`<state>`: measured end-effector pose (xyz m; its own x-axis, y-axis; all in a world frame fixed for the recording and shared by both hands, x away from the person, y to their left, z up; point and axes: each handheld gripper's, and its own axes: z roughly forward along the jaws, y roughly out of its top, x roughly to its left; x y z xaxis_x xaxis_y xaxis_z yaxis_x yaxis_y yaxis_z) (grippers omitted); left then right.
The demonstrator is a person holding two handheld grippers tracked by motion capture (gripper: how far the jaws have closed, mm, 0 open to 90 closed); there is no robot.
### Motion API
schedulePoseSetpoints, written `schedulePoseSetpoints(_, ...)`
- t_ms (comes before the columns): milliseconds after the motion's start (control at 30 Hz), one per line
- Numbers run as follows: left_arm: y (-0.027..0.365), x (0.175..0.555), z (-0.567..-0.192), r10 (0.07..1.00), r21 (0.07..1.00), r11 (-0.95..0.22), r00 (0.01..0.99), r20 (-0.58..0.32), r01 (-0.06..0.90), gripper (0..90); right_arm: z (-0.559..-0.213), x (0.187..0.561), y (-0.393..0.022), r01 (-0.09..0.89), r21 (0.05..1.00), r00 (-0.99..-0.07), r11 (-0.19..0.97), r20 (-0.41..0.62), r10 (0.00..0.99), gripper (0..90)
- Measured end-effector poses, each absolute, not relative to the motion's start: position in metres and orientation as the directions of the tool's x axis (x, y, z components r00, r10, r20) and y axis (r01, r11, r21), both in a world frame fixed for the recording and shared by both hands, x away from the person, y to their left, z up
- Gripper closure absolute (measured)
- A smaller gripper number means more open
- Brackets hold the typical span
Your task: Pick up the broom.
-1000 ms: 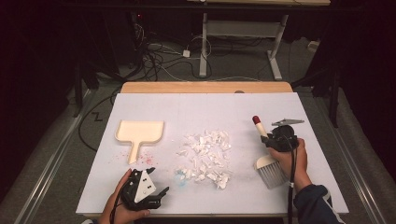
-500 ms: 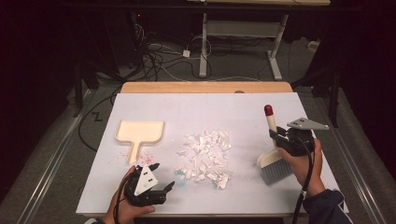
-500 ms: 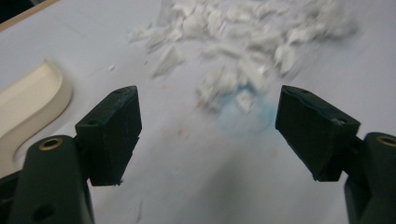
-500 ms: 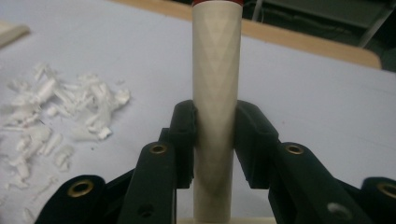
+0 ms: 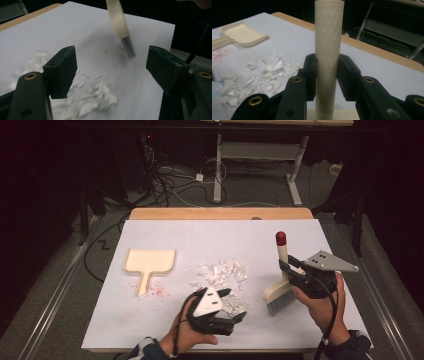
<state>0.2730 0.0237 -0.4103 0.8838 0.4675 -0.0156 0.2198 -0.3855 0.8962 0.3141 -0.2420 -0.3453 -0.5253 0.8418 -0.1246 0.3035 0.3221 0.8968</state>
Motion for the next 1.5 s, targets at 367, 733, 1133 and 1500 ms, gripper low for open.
schedulePoseSetpoints(367,-0.027,0.293,-0.43,0.501,0.892,-0.338,0.86,-0.1,0.301,36.6,-0.343,0.291,-0.21,0.248,0.893,-0.618,0.376,-0.153,0.771,70.6)
schedulePoseSetpoints(733,0.004,0.301,-0.424,0.438,0.903,-0.322,0.89,-0.124,0.284,64.4,-0.334,0.277,-0.203,0.194,0.911,-0.662,0.363,-0.151,0.734,69.6)
schedulePoseSetpoints(1133,0.038,0.298,-0.413,0.332,0.855,-0.482,0.943,-0.025,0.192,64.7,-0.334,0.275,-0.214,0.098,0.878,-0.799,0.468,-0.211,0.563,50.7)
schedulePoseSetpoints(1500,0.061,0.281,-0.411,0.194,0.807,-0.583,0.98,0.032,0.089,64.6,-0.368,0.283,-0.215,0.086,0.801,-0.931,0.593,-0.148,0.335,34.3)
